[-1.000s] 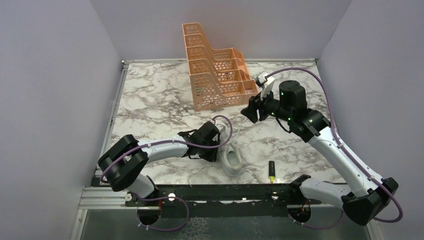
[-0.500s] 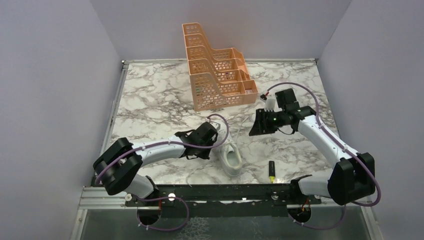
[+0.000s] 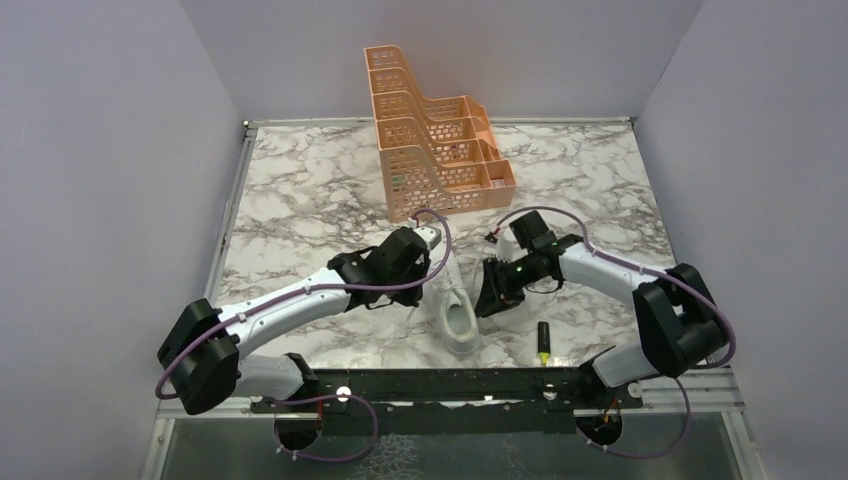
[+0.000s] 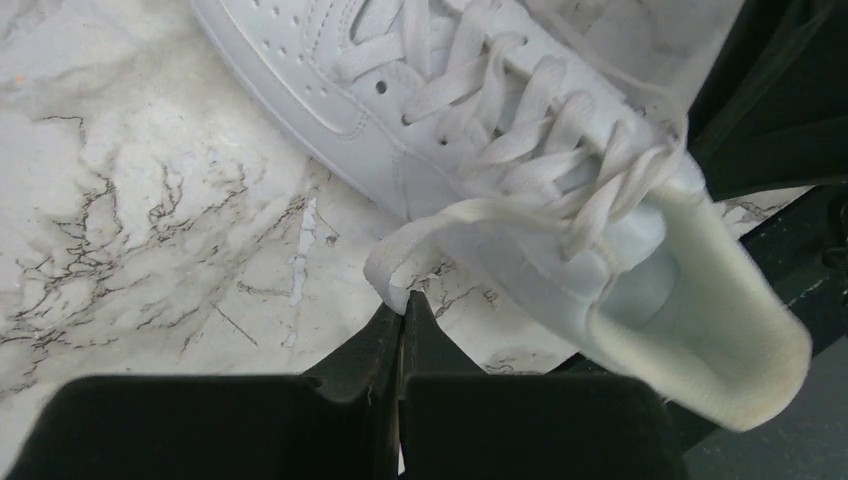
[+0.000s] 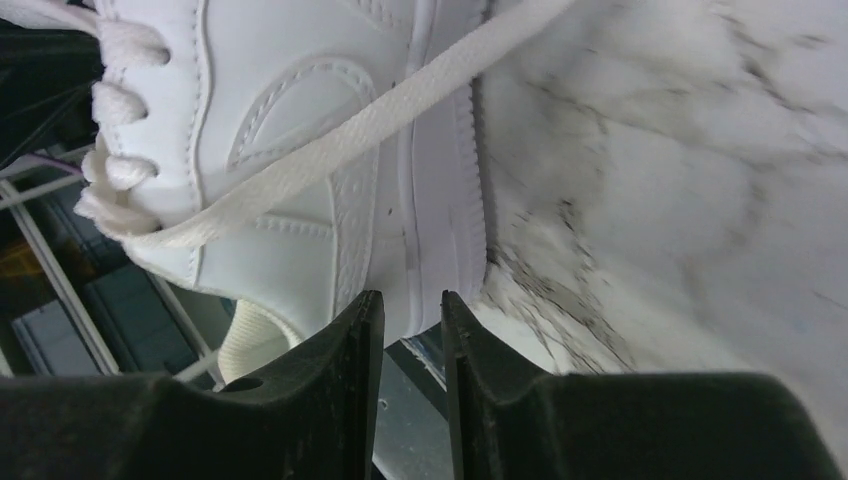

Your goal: Tie the shoes

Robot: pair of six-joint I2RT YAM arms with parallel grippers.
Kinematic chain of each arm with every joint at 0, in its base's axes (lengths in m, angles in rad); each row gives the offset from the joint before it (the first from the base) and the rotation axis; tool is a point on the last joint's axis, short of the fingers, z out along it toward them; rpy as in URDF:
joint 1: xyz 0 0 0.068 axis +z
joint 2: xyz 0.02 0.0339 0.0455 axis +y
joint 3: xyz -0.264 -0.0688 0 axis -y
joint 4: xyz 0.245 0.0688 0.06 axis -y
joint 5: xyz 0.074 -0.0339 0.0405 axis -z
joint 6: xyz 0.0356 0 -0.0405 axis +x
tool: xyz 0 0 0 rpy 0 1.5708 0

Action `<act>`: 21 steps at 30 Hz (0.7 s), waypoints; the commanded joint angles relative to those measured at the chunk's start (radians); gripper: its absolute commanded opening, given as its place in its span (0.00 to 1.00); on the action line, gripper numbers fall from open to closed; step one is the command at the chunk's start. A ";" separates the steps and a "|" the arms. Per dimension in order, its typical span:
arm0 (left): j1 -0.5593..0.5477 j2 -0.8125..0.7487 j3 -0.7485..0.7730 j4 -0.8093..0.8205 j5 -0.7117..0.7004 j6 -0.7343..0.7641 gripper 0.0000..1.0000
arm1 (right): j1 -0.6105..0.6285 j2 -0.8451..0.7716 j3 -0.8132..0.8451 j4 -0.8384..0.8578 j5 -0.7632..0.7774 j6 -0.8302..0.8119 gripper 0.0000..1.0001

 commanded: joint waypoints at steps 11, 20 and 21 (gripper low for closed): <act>0.015 -0.019 0.093 -0.097 0.029 0.037 0.00 | 0.087 -0.011 0.160 0.018 0.278 -0.002 0.37; 0.020 -0.084 0.040 -0.072 0.061 0.033 0.00 | -0.134 0.113 0.334 -0.101 0.365 0.145 0.55; 0.020 -0.087 0.037 -0.072 0.058 0.036 0.00 | -0.135 0.160 0.380 -0.135 0.359 0.132 0.53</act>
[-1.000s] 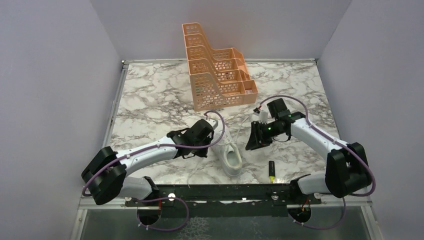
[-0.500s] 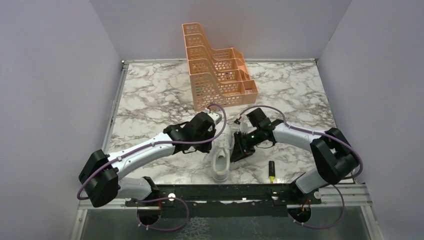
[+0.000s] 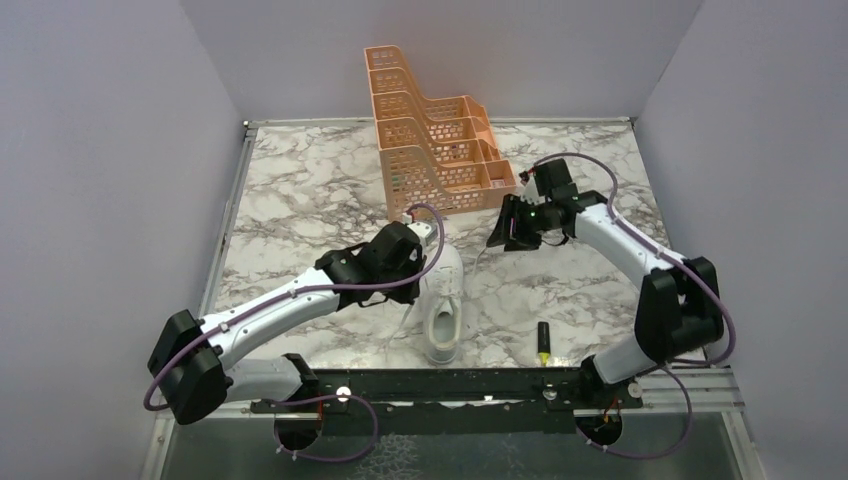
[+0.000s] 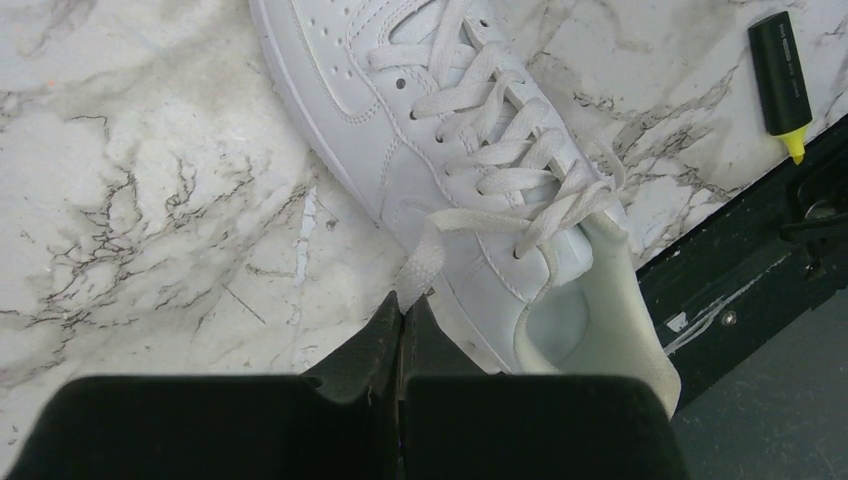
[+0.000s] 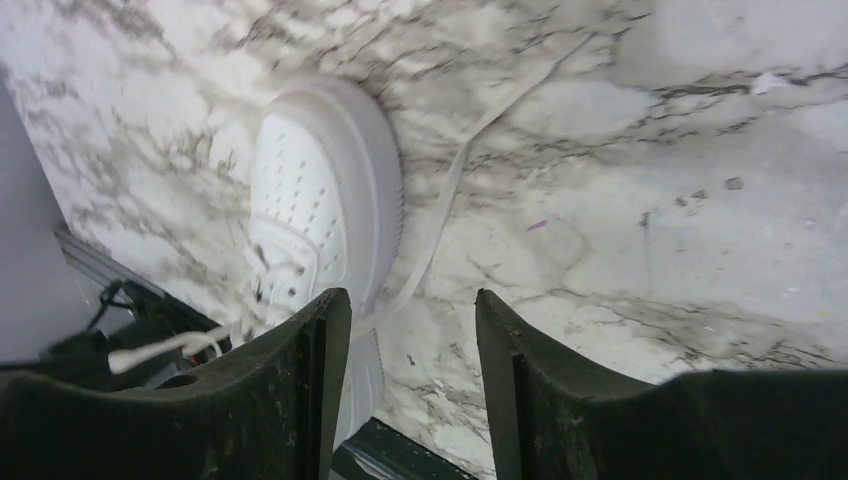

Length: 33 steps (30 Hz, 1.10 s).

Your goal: Tie the shoes

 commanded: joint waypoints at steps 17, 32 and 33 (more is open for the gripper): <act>0.004 -0.145 -0.108 0.104 0.028 -0.074 0.00 | 0.003 0.236 -0.079 0.144 -0.277 0.284 0.46; 0.003 -0.221 -0.185 0.130 -0.014 -0.091 0.00 | 0.115 -0.218 -0.075 0.070 -0.147 -0.754 0.67; 0.004 -0.223 -0.184 0.132 -0.015 -0.095 0.00 | 0.141 -0.251 -0.115 0.077 -0.162 -0.840 0.78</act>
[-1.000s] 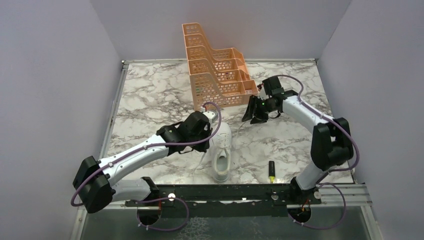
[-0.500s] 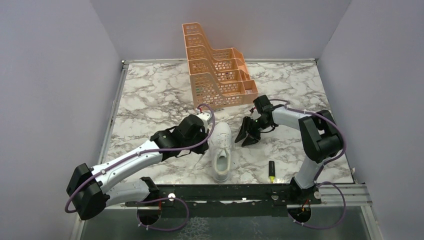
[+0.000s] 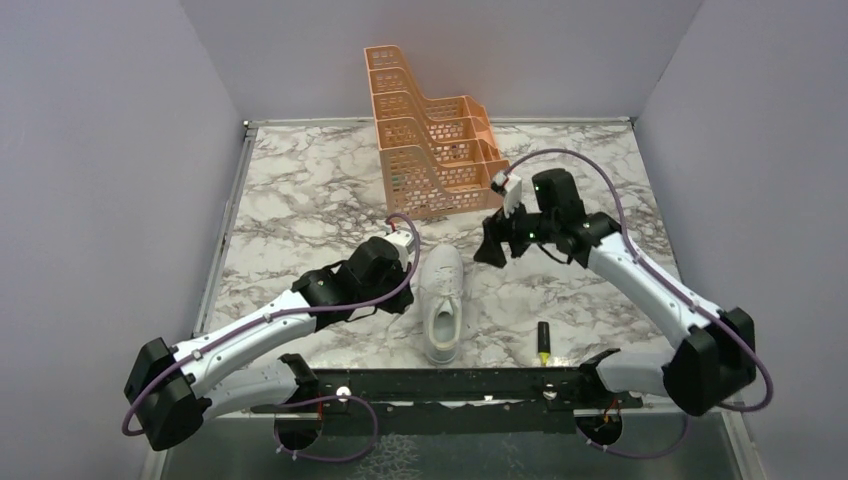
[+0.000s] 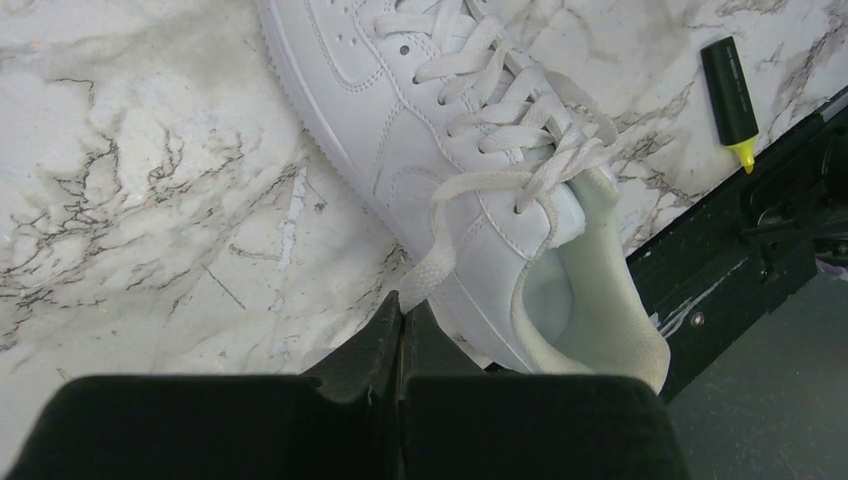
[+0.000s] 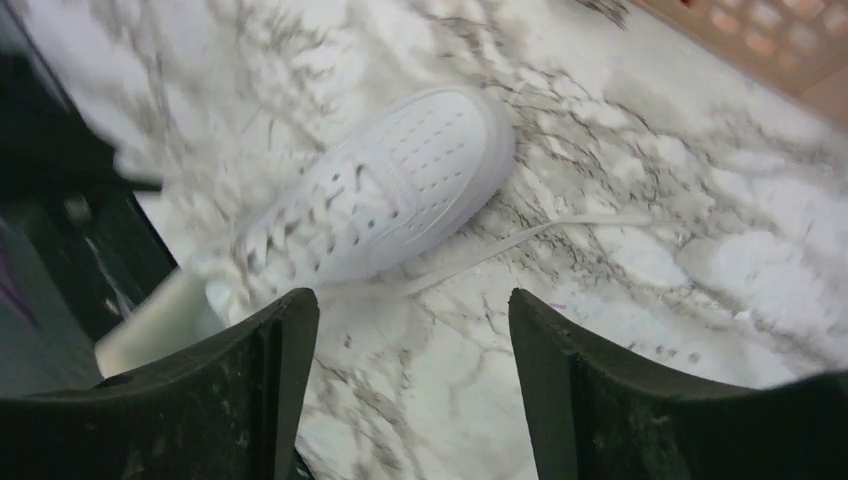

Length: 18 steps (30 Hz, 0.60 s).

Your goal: Tie the shoes

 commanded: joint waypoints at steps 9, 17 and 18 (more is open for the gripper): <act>0.002 -0.055 -0.032 0.066 0.005 -0.029 0.00 | 0.112 -0.191 -0.296 0.128 -0.052 -0.878 0.83; 0.004 -0.079 -0.027 0.046 0.014 -0.026 0.00 | 0.113 -0.007 -0.312 0.282 -0.134 -0.904 0.82; 0.004 -0.077 -0.027 0.047 0.013 -0.030 0.00 | 0.115 0.019 -0.302 0.277 -0.147 -0.901 0.82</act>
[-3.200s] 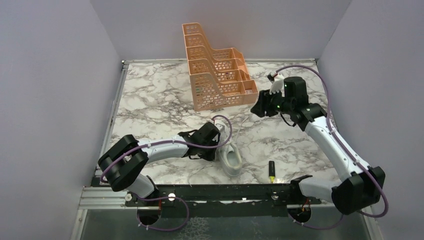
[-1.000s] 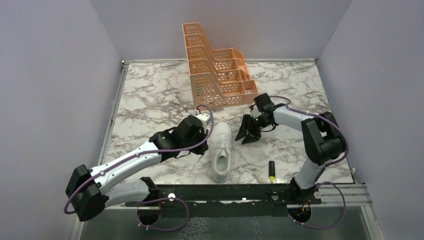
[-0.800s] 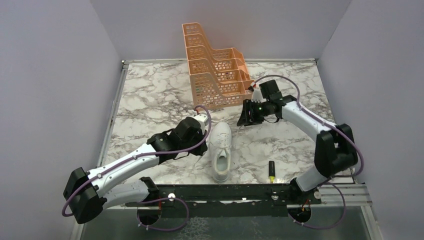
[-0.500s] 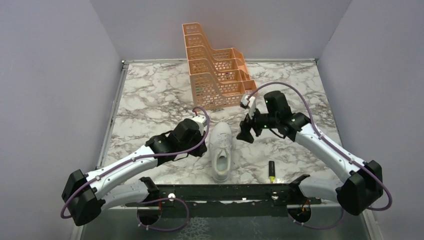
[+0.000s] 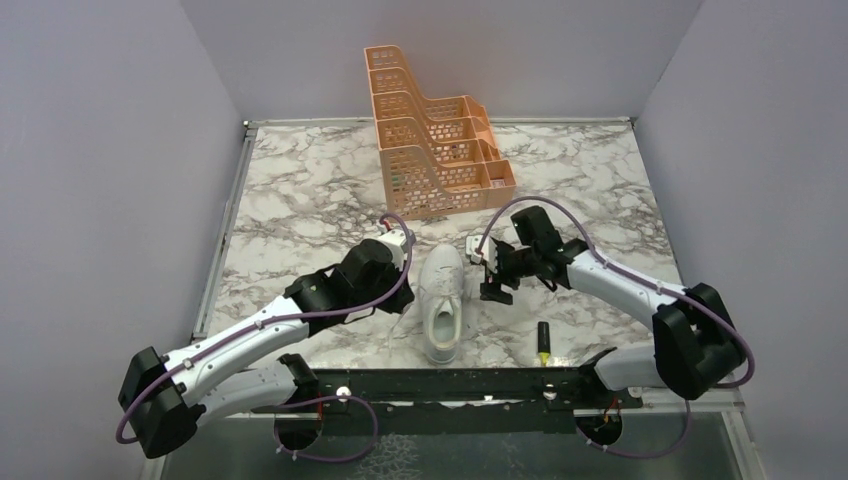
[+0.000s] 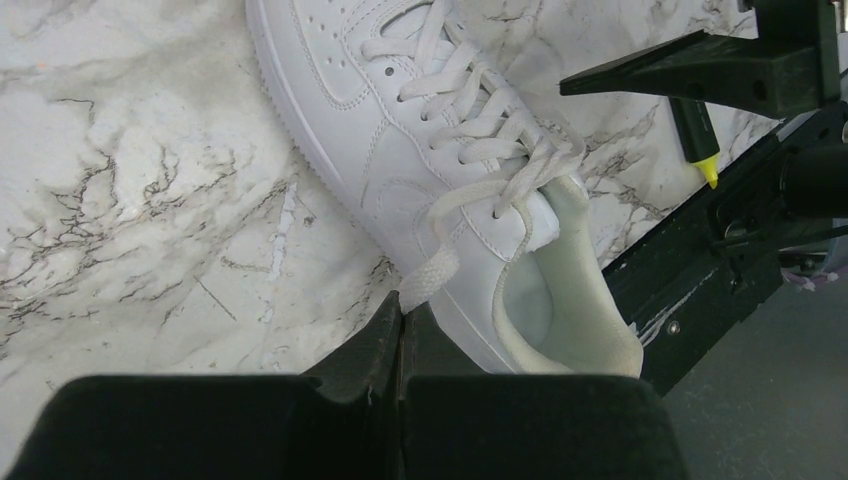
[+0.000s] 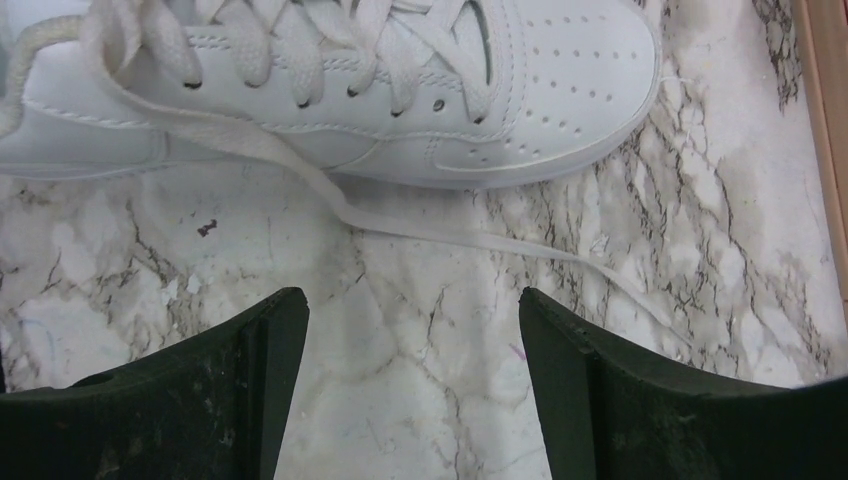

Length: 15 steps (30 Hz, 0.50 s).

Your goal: Tie the shoes

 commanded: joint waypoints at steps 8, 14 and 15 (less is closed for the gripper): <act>0.003 0.012 0.002 0.023 -0.002 -0.050 0.00 | 0.053 0.107 -0.039 0.211 -0.121 -0.012 0.81; 0.003 -0.010 0.000 0.019 0.001 -0.057 0.00 | 0.075 0.153 -0.059 0.283 -0.137 0.028 0.79; 0.004 -0.011 0.003 0.015 0.001 -0.056 0.00 | 0.078 0.159 -0.061 0.289 -0.133 0.029 0.78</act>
